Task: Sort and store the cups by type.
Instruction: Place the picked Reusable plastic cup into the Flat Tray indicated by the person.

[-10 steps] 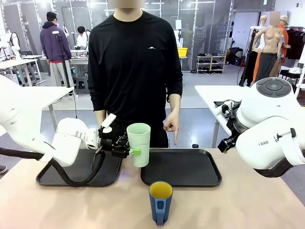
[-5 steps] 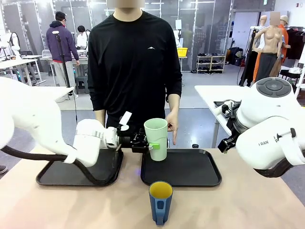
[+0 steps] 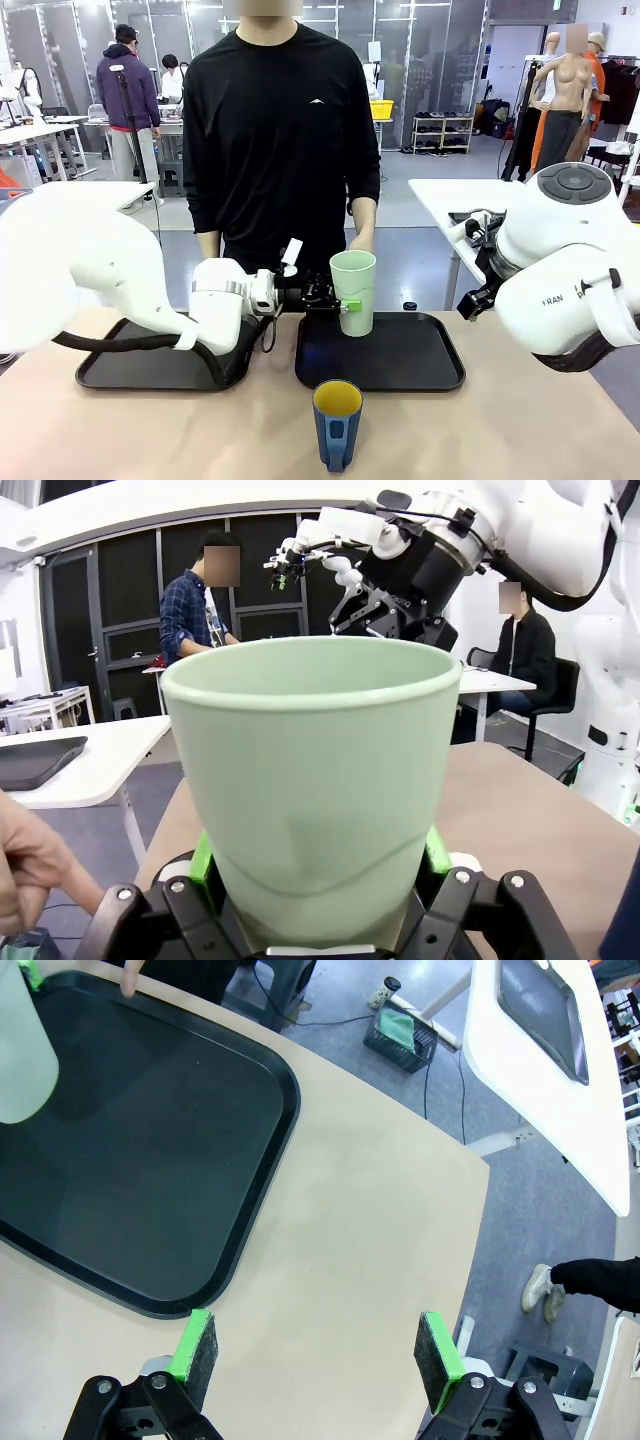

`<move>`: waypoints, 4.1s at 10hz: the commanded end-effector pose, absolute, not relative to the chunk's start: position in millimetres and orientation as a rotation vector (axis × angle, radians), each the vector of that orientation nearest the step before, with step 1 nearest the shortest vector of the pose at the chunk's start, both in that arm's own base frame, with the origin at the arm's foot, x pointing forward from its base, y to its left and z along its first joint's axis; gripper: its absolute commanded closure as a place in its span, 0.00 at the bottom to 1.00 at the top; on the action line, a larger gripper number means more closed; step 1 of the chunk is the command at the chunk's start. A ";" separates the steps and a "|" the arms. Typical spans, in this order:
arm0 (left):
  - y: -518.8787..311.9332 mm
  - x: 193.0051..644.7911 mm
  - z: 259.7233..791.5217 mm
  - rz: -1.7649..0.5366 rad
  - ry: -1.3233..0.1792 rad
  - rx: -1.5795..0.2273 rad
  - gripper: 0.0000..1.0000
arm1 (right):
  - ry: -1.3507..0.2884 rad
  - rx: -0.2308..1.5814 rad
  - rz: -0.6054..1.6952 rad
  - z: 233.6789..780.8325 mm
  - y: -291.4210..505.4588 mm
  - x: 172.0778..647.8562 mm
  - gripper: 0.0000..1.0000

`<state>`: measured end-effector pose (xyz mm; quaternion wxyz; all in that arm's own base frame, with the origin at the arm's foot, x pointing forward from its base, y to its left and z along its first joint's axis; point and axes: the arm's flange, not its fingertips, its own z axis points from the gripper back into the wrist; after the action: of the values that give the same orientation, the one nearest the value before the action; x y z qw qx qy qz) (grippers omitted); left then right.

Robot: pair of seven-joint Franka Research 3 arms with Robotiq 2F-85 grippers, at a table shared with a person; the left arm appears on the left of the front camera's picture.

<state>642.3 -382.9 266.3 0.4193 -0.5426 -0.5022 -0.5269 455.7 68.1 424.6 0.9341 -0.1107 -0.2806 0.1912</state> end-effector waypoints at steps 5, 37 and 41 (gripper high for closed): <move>-394.3 664.6 224.7 -1.291 -1.205 -1.393 0.14 | -0.574 -0.229 0.391 424.0 67.9 456.3 0.00; -263.5 587.3 243.8 -1.211 -1.246 -1.068 0.00 | -0.574 -0.229 0.391 424.0 67.9 456.3 0.00; -249.8 574.5 252.5 -1.205 -1.290 -1.051 0.00 | -0.574 -0.229 0.391 424.0 67.9 456.3 0.00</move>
<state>584.6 -252.9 255.4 0.5302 -0.4365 -0.5187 -0.5093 455.8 68.0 424.5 0.9341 -0.1106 -0.2804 0.1912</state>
